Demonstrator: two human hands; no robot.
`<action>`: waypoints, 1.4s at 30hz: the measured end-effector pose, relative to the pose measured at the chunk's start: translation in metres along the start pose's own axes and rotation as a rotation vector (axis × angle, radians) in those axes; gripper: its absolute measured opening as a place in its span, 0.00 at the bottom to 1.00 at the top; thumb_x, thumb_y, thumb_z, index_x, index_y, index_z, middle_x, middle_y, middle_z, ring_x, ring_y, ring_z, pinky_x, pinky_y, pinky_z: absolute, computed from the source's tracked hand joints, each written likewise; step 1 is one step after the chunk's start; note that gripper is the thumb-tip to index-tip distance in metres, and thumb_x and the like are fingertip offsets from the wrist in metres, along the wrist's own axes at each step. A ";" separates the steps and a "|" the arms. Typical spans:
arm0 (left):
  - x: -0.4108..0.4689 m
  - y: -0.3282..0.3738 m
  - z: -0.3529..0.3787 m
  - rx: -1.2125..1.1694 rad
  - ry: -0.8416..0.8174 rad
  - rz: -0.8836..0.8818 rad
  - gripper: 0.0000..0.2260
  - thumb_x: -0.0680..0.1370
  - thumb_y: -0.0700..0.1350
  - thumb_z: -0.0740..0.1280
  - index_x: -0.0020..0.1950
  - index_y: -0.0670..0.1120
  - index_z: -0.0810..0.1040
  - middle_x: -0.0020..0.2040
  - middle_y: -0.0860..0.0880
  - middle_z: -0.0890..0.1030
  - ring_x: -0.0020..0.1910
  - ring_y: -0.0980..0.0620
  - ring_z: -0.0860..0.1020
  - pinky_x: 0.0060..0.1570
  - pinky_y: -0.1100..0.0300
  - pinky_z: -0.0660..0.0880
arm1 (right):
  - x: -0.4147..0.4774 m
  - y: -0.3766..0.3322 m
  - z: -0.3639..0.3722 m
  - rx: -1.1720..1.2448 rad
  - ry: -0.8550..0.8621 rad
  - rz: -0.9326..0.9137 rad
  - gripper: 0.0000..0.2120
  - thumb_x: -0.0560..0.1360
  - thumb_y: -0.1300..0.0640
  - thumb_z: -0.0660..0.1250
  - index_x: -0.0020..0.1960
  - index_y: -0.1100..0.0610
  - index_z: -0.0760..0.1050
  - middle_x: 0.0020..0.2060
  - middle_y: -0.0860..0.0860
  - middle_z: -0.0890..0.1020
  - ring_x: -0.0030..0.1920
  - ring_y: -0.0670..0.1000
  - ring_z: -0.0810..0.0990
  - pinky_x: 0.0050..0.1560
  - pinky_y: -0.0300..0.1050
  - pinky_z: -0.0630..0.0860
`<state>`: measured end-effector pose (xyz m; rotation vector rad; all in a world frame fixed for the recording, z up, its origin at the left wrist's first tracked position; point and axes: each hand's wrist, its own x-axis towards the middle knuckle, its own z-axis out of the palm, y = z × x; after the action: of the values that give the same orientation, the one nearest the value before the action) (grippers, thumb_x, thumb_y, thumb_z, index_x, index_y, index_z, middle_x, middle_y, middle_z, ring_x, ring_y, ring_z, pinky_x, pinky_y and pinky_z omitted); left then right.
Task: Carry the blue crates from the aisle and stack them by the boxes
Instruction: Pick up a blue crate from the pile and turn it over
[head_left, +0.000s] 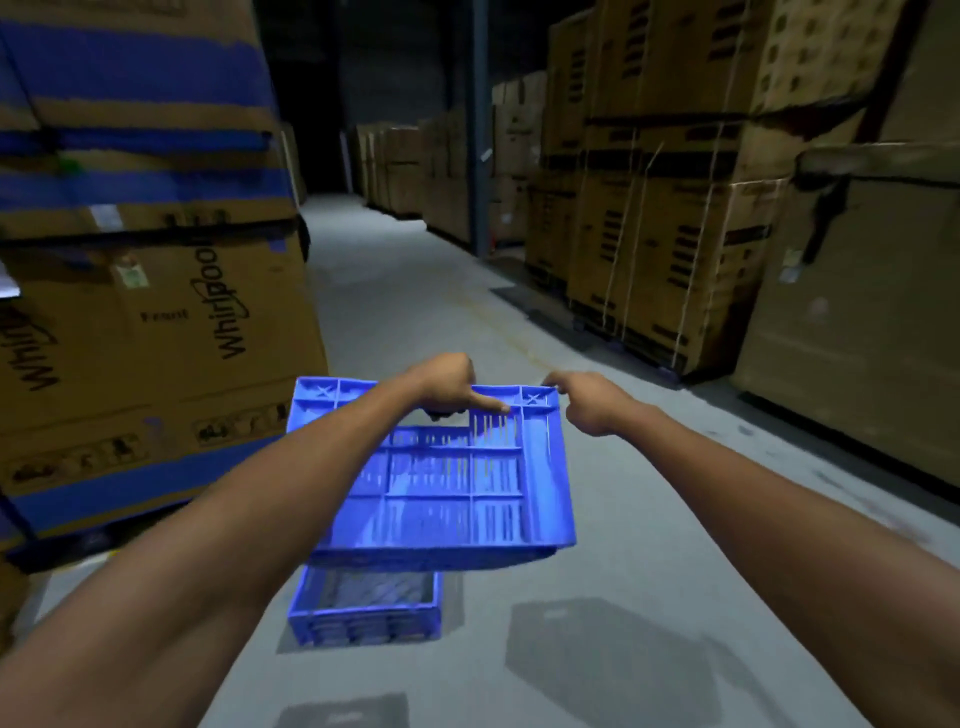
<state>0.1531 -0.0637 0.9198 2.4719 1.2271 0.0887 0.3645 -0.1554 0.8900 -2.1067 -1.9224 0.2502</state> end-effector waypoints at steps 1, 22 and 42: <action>0.011 0.007 -0.005 0.034 0.005 0.038 0.31 0.65 0.70 0.71 0.28 0.41 0.74 0.21 0.46 0.76 0.20 0.49 0.73 0.30 0.57 0.72 | 0.005 0.015 0.000 0.000 0.000 0.009 0.26 0.72 0.68 0.57 0.67 0.54 0.73 0.62 0.57 0.79 0.62 0.58 0.76 0.57 0.51 0.75; 0.308 0.215 -0.064 -0.382 0.023 0.195 0.24 0.77 0.65 0.60 0.33 0.48 0.77 0.28 0.52 0.75 0.23 0.58 0.70 0.25 0.63 0.65 | 0.180 0.243 -0.102 0.257 0.340 -0.077 0.13 0.65 0.44 0.59 0.39 0.54 0.73 0.37 0.54 0.81 0.41 0.59 0.80 0.37 0.51 0.72; 0.752 0.407 -0.025 -0.126 -0.032 0.825 0.16 0.71 0.41 0.77 0.33 0.47 0.70 0.31 0.48 0.76 0.33 0.53 0.73 0.37 0.57 0.70 | 0.347 0.594 -0.185 0.491 0.170 0.442 0.09 0.72 0.57 0.72 0.50 0.60 0.82 0.40 0.53 0.81 0.35 0.47 0.77 0.33 0.36 0.73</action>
<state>0.9187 0.3073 1.0071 2.6746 0.1153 0.3248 1.0188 0.1270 0.8971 -2.0915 -1.1344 0.5486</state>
